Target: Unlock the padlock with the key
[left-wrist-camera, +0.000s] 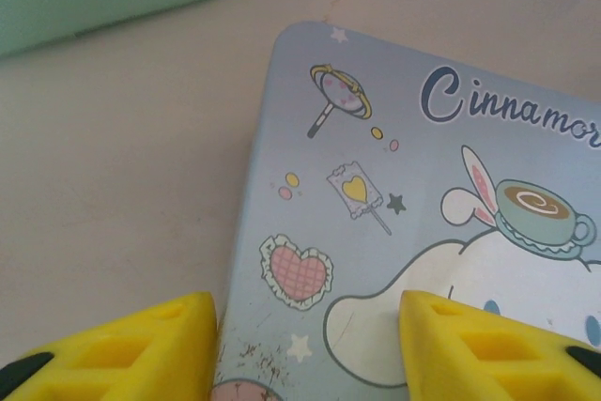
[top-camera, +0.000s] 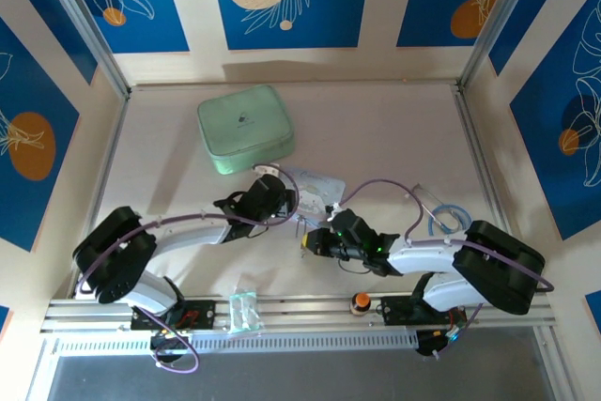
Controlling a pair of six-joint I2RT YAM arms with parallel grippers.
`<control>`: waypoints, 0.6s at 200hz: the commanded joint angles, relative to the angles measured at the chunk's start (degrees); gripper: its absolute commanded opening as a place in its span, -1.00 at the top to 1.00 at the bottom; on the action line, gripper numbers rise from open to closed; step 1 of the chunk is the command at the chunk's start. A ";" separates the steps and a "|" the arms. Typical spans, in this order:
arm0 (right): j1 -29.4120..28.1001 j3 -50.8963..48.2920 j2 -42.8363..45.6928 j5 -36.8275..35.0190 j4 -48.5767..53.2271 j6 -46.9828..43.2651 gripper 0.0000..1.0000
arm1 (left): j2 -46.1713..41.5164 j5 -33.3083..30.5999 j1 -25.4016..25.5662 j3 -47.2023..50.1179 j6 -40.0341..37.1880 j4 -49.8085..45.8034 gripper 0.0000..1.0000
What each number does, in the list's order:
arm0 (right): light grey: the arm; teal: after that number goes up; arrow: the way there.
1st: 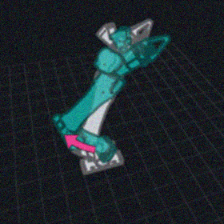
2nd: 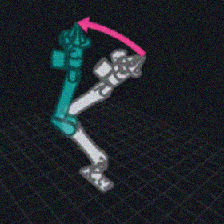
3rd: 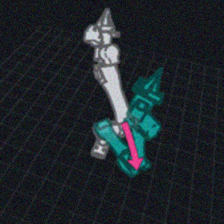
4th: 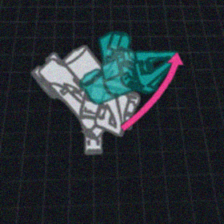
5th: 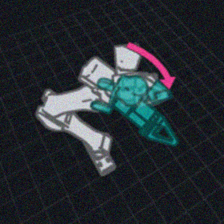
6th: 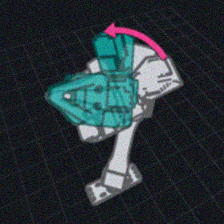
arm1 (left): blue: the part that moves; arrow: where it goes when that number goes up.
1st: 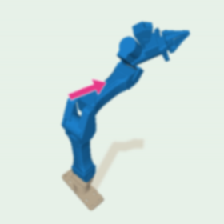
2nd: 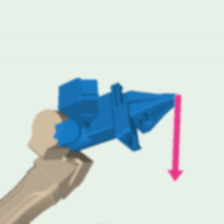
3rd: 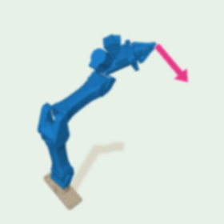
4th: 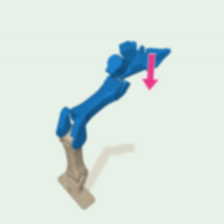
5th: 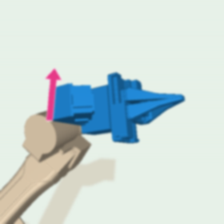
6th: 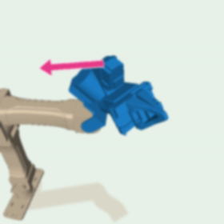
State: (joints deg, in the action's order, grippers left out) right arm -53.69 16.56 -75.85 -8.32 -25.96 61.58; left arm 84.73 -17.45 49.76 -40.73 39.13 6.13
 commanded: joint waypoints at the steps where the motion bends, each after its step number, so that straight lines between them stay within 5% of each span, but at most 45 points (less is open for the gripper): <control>1: 2.63 -4.50 -1.67 -2.69 12.05 9.94 1.00 | -1.59 8.05 1.42 4.00 5.21 -2.36 -0.04; 74: 5.18 -7.00 7.73 -3.66 20.61 9.01 1.00 | -8.71 11.74 3.24 2.27 6.98 -4.59 -0.11; 120: 8.32 -8.11 13.79 -3.72 24.93 7.56 1.00 | -5.12 6.33 2.77 -3.24 -0.83 -6.57 -0.34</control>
State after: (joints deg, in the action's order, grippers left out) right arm -46.83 11.33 -63.66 -9.78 -12.86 67.22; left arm 76.93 -9.13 52.77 -39.77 43.11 0.95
